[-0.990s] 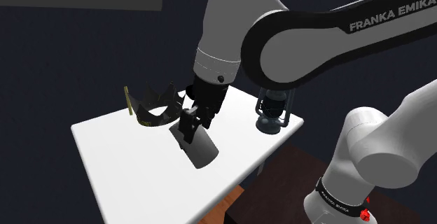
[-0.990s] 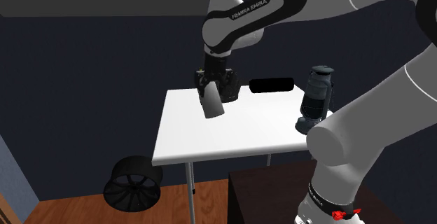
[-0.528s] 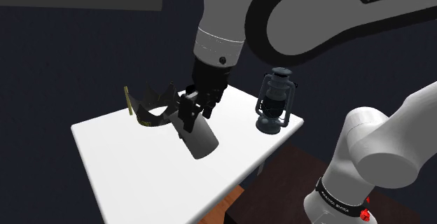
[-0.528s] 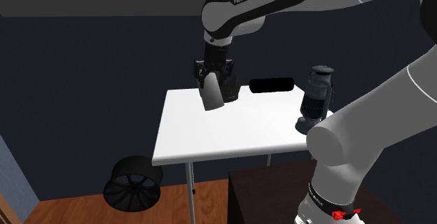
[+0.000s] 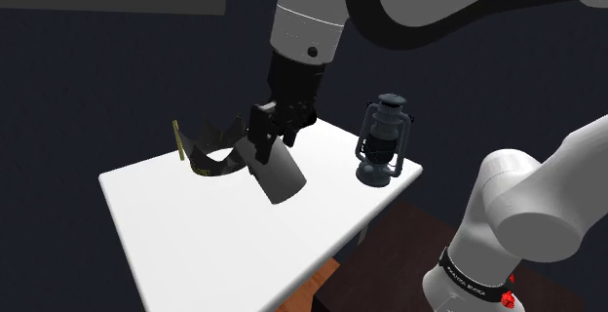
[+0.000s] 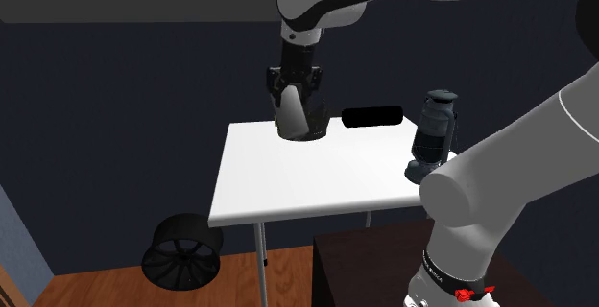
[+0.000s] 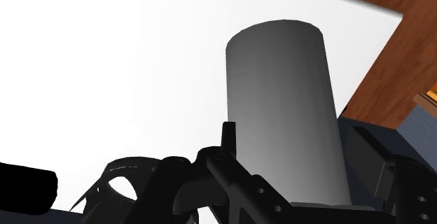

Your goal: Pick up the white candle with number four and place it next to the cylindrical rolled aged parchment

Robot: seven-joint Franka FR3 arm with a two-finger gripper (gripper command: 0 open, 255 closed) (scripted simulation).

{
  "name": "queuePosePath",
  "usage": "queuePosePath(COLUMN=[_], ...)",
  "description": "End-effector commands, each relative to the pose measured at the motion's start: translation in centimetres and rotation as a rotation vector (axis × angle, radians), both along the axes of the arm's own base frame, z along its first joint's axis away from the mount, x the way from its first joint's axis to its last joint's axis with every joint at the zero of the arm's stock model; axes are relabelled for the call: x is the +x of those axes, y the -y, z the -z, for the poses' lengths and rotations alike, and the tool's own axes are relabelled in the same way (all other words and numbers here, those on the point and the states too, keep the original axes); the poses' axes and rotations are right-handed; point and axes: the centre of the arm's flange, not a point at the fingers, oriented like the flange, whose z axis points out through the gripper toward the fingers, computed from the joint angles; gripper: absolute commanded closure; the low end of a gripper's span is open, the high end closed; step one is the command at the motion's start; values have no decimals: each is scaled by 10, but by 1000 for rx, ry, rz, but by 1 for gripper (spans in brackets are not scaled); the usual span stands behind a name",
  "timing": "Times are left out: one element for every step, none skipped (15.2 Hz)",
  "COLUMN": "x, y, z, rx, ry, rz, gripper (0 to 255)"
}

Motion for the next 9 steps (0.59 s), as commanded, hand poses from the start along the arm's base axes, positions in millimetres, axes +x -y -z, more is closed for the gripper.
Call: queuePosePath(x=[7, 12, 17, 21, 26, 31, 36, 41, 46], y=[20, 32, 44, 56, 69, 81, 93, 106, 118], z=[-3, -3, -3, -3, -3, -3, -3, -4, -4], rx=[0, 0, 0, 0, 0, 0, 0, 0, 0], ry=[0, 0, 0, 0, 0, 0, 0, 0, 0], rz=[0, 0, 0, 0, 0, 0, 0, 0, 0], gripper=[255, 255, 255, 255, 255, 255, 255, 255, 255])
